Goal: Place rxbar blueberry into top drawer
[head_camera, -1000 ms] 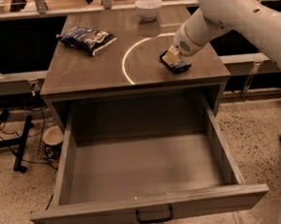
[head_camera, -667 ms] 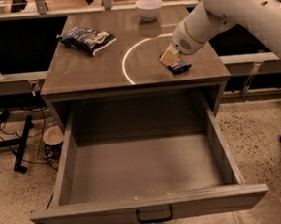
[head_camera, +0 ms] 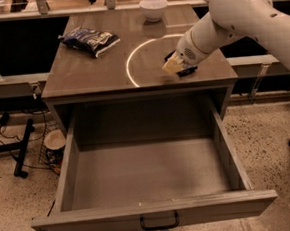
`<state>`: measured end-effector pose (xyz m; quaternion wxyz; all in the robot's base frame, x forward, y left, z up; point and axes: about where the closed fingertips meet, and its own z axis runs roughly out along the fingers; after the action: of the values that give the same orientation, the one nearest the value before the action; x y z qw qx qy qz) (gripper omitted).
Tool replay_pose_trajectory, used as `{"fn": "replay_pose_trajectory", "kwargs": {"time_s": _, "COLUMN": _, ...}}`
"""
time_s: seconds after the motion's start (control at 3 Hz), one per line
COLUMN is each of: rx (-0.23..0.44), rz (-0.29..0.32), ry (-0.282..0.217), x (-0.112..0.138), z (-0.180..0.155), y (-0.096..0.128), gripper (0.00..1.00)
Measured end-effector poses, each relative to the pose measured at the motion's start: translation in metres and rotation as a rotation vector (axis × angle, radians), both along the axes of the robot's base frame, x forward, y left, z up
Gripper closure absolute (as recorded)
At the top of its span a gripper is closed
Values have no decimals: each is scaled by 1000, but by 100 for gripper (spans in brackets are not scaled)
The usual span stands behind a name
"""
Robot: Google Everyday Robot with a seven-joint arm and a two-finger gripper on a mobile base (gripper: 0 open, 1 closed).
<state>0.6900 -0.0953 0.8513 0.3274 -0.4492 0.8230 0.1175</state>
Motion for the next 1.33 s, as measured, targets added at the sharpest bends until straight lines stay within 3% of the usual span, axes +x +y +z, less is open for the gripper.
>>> {"fn": "replay_pose_trajectory", "kwargs": {"time_s": 0.33, "rx": 65, "rz": -68, "ry": -43, "x": -4, "z": 10, "y": -18, "gripper": 12}}
{"fn": "replay_pose_trajectory", "kwargs": {"time_s": 0.67, "rx": 105, "rz": -108, "ry": -87, "x": -3, "z": 23, "y": -28, "gripper": 0}}
{"fn": "replay_pose_trajectory", "kwargs": {"time_s": 1.0, "rx": 130, "rz": -145, "ry": -98, "x": 4, "z": 23, "y": -36, "gripper": 0}}
{"fn": "replay_pose_trajectory", "kwargs": {"time_s": 1.33, "rx": 170, "rz": -177, "ry": -77, "x": 25, "z": 8, "y": -31, "gripper": 0}}
